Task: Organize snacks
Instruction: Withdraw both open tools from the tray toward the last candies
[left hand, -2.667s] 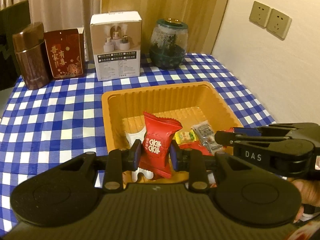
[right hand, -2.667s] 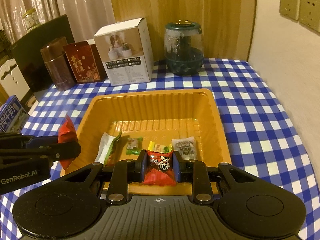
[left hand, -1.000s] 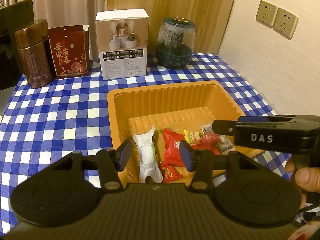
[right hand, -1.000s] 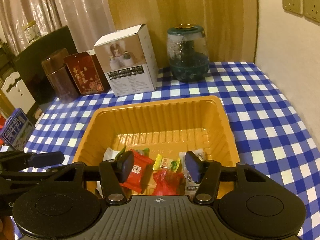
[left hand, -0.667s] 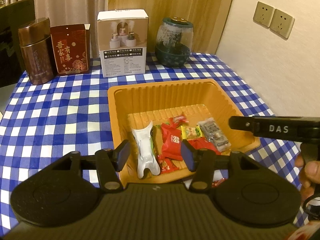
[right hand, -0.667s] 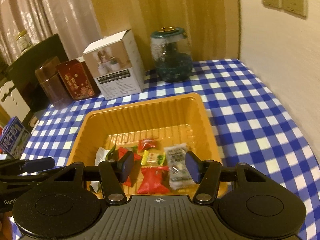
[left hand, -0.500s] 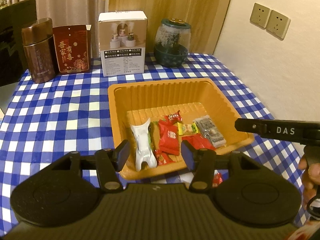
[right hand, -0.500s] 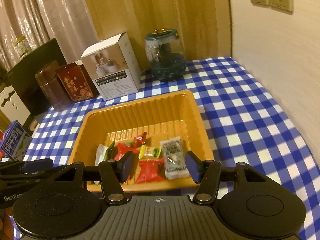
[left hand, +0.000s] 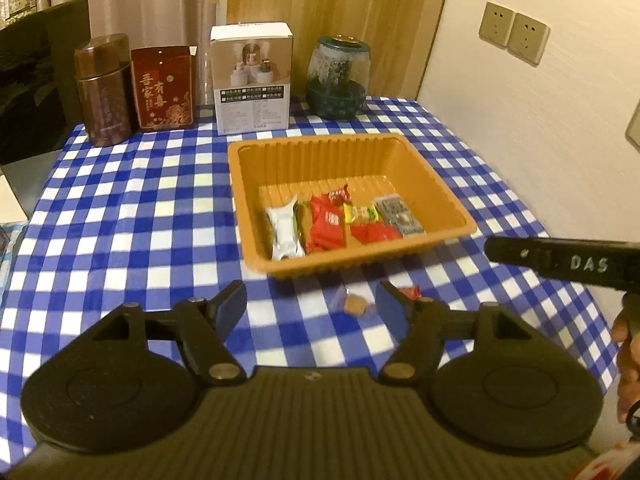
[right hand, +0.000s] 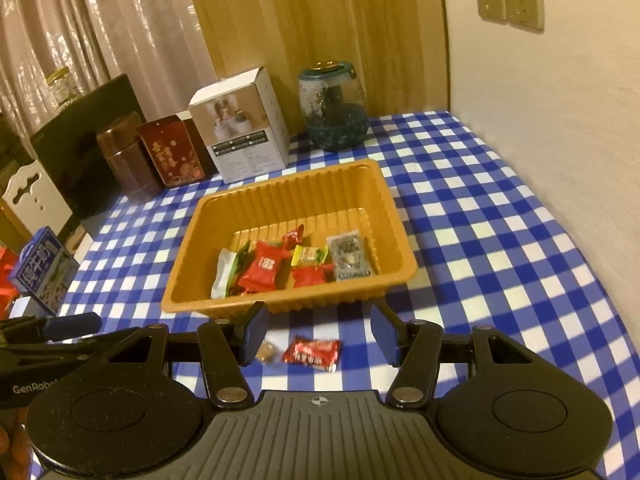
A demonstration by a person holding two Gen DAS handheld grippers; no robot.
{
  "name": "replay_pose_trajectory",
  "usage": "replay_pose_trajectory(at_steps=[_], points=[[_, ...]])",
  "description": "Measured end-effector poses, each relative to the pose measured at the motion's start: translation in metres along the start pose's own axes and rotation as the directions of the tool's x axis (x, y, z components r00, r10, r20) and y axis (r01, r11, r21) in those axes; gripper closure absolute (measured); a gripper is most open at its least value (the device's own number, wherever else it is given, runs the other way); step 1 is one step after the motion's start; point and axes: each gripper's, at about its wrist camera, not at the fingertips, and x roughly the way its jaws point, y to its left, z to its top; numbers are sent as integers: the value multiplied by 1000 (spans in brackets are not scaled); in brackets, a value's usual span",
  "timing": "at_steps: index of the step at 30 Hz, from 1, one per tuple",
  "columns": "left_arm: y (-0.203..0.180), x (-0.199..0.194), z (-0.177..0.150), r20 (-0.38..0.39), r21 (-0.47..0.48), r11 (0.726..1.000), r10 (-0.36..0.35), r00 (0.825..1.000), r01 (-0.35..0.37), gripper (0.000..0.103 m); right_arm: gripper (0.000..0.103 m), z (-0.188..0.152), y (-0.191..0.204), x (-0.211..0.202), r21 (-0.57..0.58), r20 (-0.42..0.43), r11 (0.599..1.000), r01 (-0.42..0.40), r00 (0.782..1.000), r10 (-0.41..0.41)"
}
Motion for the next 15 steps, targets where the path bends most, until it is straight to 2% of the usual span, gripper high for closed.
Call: replay_pose_trajectory(at_steps=[15], points=[[-1,-37,-49,-21,16,1000,12,1000,-12,27,46,-50,-4,-44,56,-16,998,36,999,-35]])
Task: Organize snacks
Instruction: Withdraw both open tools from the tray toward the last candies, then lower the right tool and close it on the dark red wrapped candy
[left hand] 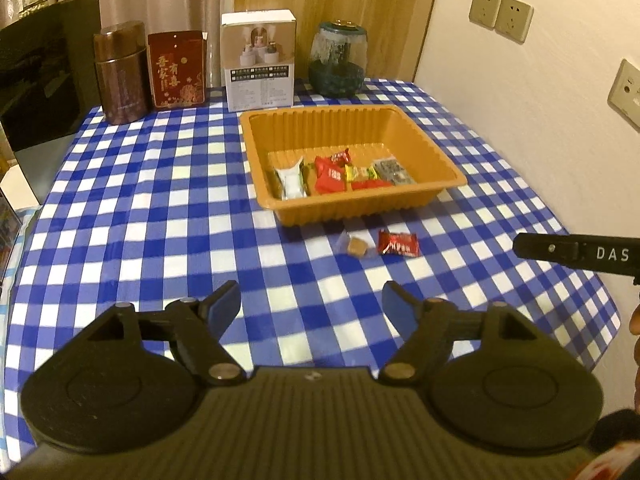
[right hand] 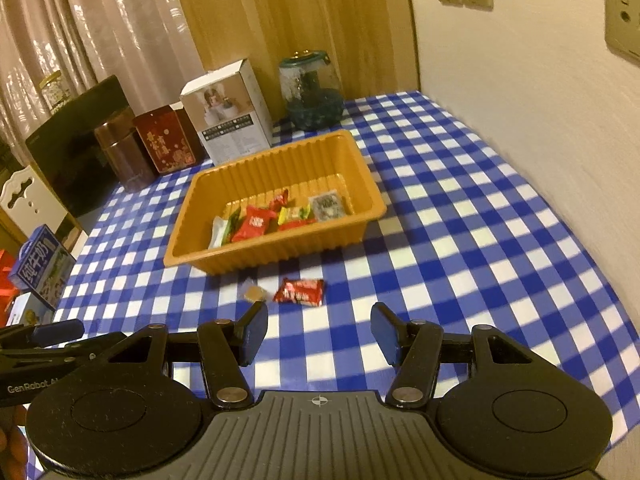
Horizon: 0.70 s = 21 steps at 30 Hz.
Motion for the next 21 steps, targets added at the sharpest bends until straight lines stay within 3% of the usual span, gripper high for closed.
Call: replay_pose_trajectory(at_steps=[12,21], points=[[-1,0,-14,-11,12,1000,-8,1000,8,25,44,-21,-5,-3,16,-25,1000,16,1000,-16],[0,24,-9,-15,44,998,-48,999,49,25,44,-28,-12,19,7,-54,1000,29,998,-28]])
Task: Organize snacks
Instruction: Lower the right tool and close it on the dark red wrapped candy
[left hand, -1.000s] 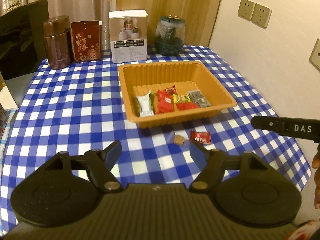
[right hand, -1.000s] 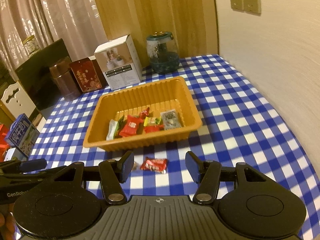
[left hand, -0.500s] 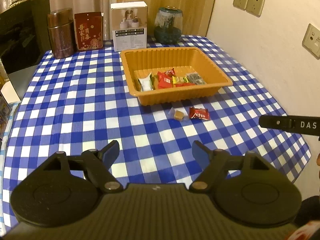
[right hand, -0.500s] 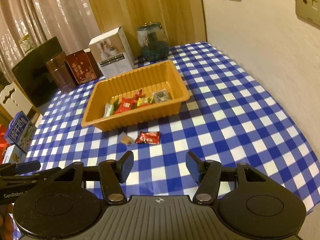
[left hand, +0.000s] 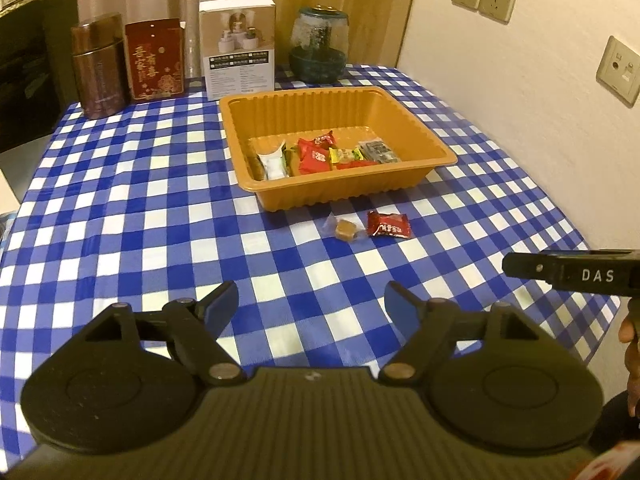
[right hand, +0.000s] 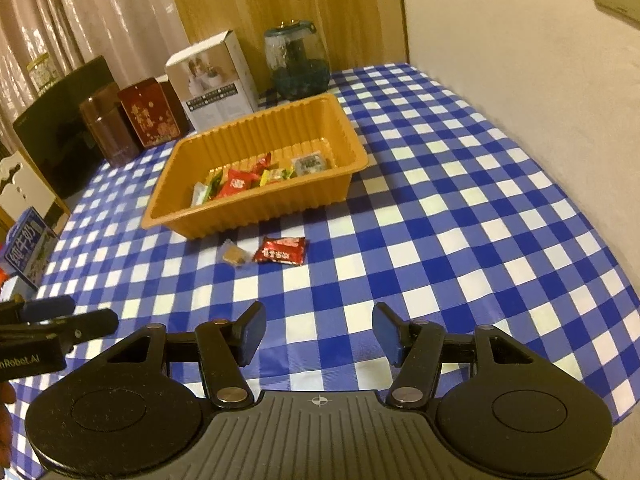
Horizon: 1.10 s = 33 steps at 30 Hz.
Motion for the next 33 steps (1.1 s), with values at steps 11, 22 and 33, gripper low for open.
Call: replay_pose_trajectory(at_steps=[11,22,33], points=[[7,60,8,-15,99,995,-6,1000,7,25,44,11,5,68,-168,-36,985,-47,998,41],[17,95,17,-12,110,994,-28,1000,30,25,44,18,15,133,-453,-54,887,-89,996,73],[14,109,19,-20,96,993,-59,998,61,25,44,34,23,162,-568,-56,805,-172,984,171]])
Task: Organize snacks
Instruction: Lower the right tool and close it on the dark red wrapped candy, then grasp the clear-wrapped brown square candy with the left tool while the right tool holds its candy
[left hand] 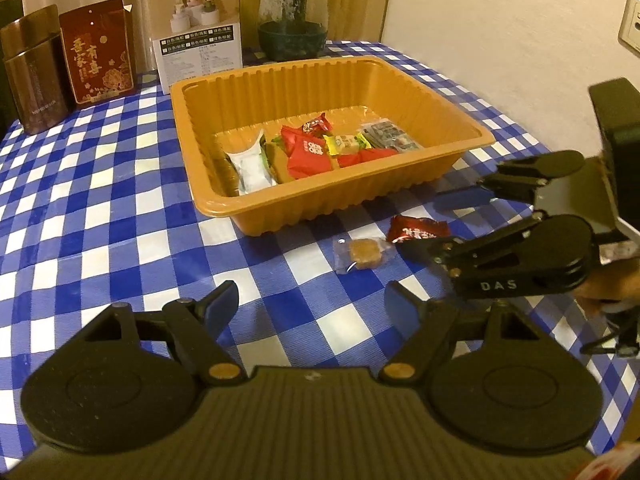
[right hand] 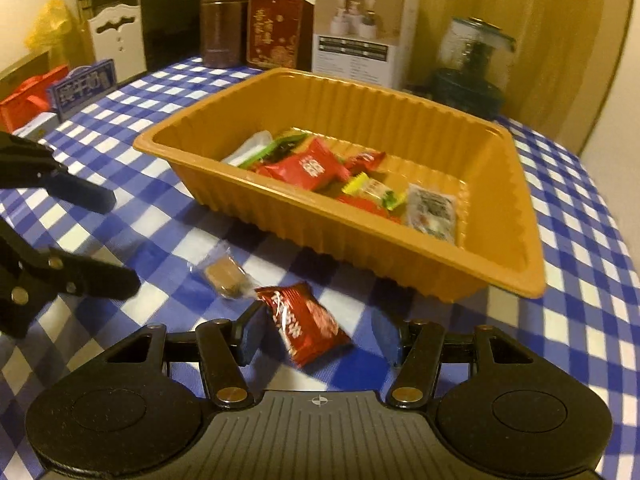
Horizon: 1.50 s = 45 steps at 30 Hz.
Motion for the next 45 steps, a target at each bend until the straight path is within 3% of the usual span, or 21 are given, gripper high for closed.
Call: replay_pose_trajectory(at_steps=[3,7,10,15,21,27,37,45], points=[[-1,2,-2,-6,1,1000,0,1000,0,25,48,2,-2,3,-8,1,999,-33,999,33],[0,5,-4,-16,-8,1000,3,1000,-3,25,71,2,0,1,2,-9,997,-76,997,76],[0,7,-4,-17,-10,1000,-1,1000,0,25,74,0,2,-6,63,-28,996,-60,998,61],[-7,11,3,10,27,999,-18,1000,18,30,74,-10,-4,-27,276,-63,960,53,997,-37],[-21,28,16,26,49,998,-45,999,44,34,74,-15,-16,-55,478,-53,873,93,996,-77],[-37,45,18,18,104,994,-33,999,31,35,74,-15,-14,-59,495,-38,863,105,994,-100],[-41,51,13,23,120,993,-9,1000,6,66,74,-23,-16,-58,500,-48,856,131,991,-124],[-37,33,5,-19,104,994,-27,999,29,69,74,-24,-10,-59,491,-55,861,131,991,-120]])
